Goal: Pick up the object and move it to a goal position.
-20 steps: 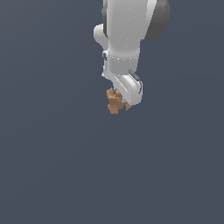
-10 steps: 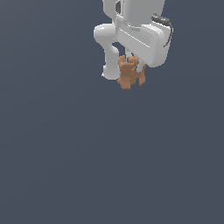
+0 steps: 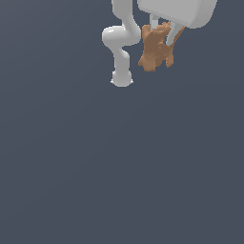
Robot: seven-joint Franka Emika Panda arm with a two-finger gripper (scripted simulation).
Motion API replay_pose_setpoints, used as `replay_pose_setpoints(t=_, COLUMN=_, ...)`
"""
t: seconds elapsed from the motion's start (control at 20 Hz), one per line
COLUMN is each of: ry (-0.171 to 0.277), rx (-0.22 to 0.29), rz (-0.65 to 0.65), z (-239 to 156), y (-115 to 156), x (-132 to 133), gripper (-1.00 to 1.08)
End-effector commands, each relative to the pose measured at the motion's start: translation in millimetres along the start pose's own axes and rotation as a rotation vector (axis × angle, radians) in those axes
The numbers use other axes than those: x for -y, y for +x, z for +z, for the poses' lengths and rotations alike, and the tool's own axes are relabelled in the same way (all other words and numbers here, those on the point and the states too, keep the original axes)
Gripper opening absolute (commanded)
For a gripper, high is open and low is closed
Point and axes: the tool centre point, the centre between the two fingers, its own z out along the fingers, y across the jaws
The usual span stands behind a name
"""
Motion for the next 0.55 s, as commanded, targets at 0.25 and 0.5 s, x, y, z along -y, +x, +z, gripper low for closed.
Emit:
replay_pose_setpoints(t=0.25, ry=-0.001, rx=0.001, rz=0.0, z=-25.7, y=-10.0, x=1.1, gripper=-1.0)
replay_pose_setpoints(t=0.5, ry=-0.001, rx=0.001, rz=0.0, z=-28.7, y=-10.9, x=1.9, gripper=-1.0)
